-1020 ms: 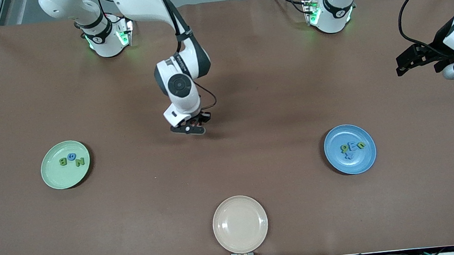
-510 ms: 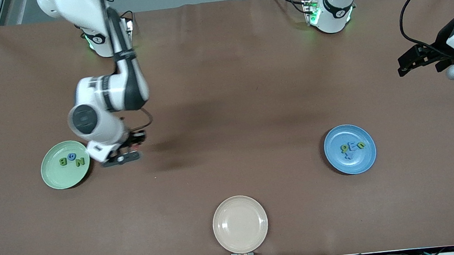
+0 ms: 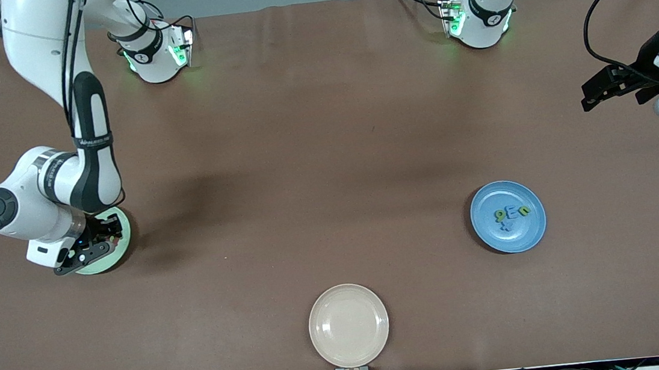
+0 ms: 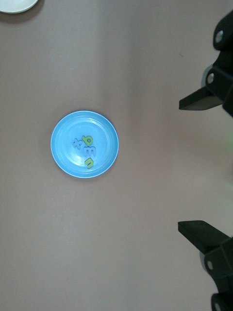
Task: Sort upper and lower case letters into plates
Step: 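Carry the pink letter onto the green plate and open the right gripper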
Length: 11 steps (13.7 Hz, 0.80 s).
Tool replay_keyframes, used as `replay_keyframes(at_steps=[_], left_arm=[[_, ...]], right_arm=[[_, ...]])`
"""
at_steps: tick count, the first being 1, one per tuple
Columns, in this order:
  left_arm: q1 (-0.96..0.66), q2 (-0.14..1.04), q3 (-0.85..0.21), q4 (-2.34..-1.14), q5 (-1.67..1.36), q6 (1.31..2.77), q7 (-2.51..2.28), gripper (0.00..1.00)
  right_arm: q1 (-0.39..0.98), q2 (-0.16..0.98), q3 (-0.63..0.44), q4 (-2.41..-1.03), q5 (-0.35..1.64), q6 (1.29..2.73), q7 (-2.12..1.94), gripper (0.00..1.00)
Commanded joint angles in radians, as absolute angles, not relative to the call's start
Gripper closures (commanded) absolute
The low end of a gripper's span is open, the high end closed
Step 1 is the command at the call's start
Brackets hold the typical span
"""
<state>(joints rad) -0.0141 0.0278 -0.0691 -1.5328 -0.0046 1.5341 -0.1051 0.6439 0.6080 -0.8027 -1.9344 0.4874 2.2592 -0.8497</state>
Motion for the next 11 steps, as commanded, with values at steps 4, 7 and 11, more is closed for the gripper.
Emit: replay_keyframes(at_steps=[4,7,11], left_arm=[[-0.012,0.029,-0.072,-1.537,-0.006,1.552,-0.11,0.0],[-0.008,0.028,-0.071,-1.537,-0.006,1.563,-0.098,0.0],[-0.006,0.028,-0.071,-1.539,-0.008,1.563,-0.117,0.0]], right_arm=[[0.463,0.647,-0.663,-1.931,0.499,2.341,-0.995,0.85],[0.439,0.65,-0.663,-1.93,0.499,2.342,-1.026,0.84],[0.437,0.652,-0.663,-1.93,0.5,2.347,-1.026,0.58]])
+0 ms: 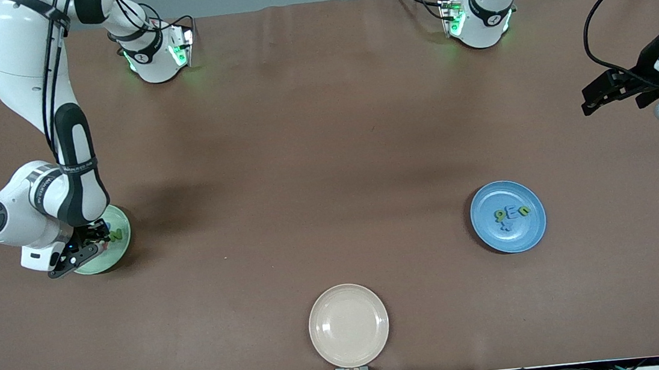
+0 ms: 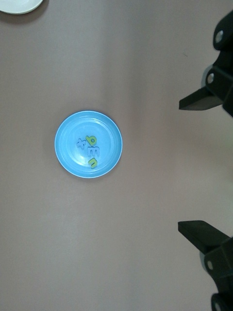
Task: Sort upper and lower case letters into plates
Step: 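Carry the pink letter onto the green plate and open the right gripper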
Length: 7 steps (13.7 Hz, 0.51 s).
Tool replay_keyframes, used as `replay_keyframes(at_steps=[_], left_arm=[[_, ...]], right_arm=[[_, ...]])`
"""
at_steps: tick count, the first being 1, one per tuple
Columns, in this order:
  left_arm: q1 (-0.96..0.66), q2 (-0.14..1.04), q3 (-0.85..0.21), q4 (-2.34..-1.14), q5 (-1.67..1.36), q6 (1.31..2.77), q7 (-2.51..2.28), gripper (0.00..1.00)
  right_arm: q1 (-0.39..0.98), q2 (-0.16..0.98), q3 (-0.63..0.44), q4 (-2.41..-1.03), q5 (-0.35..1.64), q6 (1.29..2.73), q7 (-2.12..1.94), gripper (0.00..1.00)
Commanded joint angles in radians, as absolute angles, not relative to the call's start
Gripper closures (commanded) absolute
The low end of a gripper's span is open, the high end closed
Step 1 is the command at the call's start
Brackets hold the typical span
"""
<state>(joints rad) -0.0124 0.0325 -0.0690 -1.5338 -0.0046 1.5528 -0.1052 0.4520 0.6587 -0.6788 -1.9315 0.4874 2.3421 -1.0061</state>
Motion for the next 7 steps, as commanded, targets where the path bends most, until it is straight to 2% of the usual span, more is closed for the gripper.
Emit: replay_keyframes(at_steps=[1,2,4,7], left_arm=[[-0.006,0.028,-0.069,-1.539,-0.008,1.562,-0.117,0.0],[-0.005,0.028,-0.069,-1.54,-0.008,1.562,-0.115,0.0],[0.003,0.026,-0.069,-1.54,-0.006,1.562,-0.11,0.0],[0.005,0.028,-0.069,-1.539,0.0,1.563,-0.106,0.0]], right_arm=[[0.437,0.65,-0.663,-1.93,0.5,2.347,-1.025,0.25],[0.439,0.646,-0.663,-1.928,0.502,2.342,-1.023,0.0],[0.465,0.596,-0.667,-1.915,0.5,2.297,-1.011,0.0],[0.513,0.507,-0.673,-1.852,0.492,2.075,-0.865,0.0]])
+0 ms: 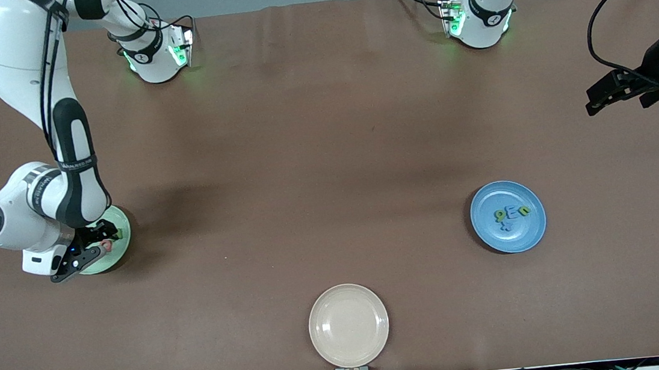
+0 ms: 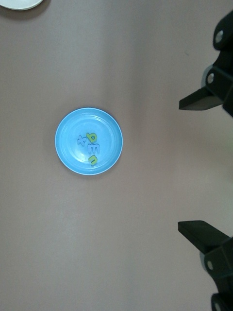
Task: Sort upper and lower case letters into plates
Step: 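Carry the pink letter onto the green plate and open the right gripper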
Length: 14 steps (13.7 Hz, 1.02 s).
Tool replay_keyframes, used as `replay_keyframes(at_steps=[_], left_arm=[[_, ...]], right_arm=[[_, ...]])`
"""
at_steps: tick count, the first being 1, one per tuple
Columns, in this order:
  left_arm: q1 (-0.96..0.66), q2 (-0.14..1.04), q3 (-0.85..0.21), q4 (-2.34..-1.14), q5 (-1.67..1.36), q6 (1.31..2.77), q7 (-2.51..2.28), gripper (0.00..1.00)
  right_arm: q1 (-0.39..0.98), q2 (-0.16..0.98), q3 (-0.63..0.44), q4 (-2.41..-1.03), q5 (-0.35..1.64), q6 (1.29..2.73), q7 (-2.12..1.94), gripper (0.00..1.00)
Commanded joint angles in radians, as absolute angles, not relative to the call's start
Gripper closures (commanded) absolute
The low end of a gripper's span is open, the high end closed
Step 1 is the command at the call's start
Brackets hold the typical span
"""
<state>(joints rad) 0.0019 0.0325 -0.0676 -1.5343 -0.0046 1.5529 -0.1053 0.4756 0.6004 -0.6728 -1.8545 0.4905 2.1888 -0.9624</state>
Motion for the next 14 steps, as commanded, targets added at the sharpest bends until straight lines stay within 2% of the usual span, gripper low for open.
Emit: replay_keyframes(at_steps=[1,4,6,10,14], left_arm=[[0.008,0.028,-0.069,-1.539,0.0,1.563,-0.1,0.0],[0.012,0.026,-0.069,-1.537,-0.002,1.563,-0.094,0.0],[0.018,0.028,-0.069,-1.529,0.0,1.562,-0.094,0.0],[0.018,0.026,-0.069,-1.528,0.0,1.555,-0.097,0.0],[0.018,0.028,-0.067,-1.529,0.0,1.551,-0.098,0.0]], right_arm=[[0.561,0.464,-0.69,-1.853,0.485,2.021,-0.768,0.0],[0.719,0.361,-0.793,-1.845,0.439,1.919,-0.615,0.0],[0.785,0.344,-0.825,-1.803,0.431,1.832,-0.521,0.0],[0.859,0.324,-0.837,-1.683,0.382,1.634,-0.315,0.0],[0.94,0.22,-0.839,-1.678,0.307,1.565,-0.207,0.0]])
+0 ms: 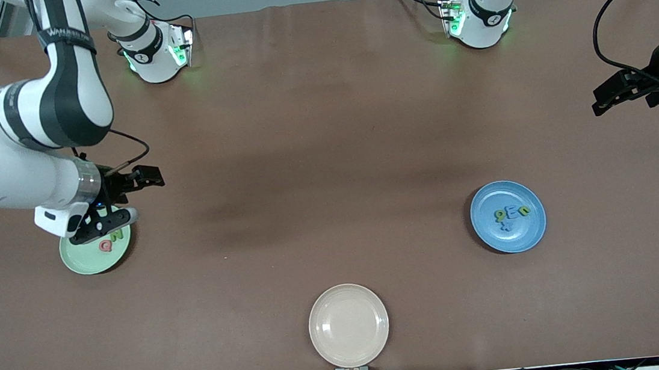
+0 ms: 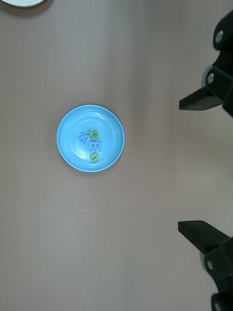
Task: Sort upper and lower case letters into plates
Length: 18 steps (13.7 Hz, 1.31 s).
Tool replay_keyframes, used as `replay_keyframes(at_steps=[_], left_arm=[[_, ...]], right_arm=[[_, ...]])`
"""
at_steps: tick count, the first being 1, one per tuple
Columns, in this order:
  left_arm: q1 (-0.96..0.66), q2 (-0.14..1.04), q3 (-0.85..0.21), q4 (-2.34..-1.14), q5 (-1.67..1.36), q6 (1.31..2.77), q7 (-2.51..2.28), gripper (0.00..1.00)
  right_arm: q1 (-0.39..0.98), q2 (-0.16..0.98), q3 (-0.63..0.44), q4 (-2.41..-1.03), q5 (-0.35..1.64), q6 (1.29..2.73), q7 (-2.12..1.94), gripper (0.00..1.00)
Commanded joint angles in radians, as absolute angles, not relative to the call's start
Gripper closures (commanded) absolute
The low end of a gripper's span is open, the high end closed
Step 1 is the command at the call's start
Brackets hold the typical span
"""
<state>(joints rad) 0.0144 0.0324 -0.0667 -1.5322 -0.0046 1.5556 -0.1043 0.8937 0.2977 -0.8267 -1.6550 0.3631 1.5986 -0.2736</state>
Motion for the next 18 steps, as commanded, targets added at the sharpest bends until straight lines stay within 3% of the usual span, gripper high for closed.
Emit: replay_keyframes(at_steps=[1,2,3,6,10,12,18], left_arm=[[0.017,0.028,-0.067,-1.531,0.002,1.551,-0.098,0.0],[0.017,0.029,-0.069,-1.532,0.002,1.551,-0.097,0.0],[0.018,0.028,-0.069,-1.543,0.0,1.542,-0.095,0.0],[0.017,0.02,-0.074,-1.548,0.0,1.536,-0.098,0.0],[0.014,-0.03,-0.08,-1.591,0.002,1.529,-0.117,0.0],[0.017,-0.057,-0.078,-1.598,0.0,1.528,-0.115,0.0],[0.011,-0.095,-0.093,-1.611,-0.002,1.536,-0.095,0.0]], right_arm=[[0.954,0.184,-0.83,-1.678,0.264,1.548,-0.183,0.0],[0.942,0.149,-0.807,-1.678,0.229,1.517,-0.14,0.0],[0.869,0.115,-0.716,-1.677,0.174,1.499,-0.102,0.0],[0.402,0.058,-0.235,-1.677,0.052,1.515,-0.095,0.0],[-0.013,0.04,0.139,-1.637,0.025,1.525,-0.095,0.0],[-0.074,0.023,0.216,-1.615,-0.044,1.522,-0.094,0.0],[-0.087,-0.015,0.206,-1.536,-0.051,1.522,-0.087,0.01]])
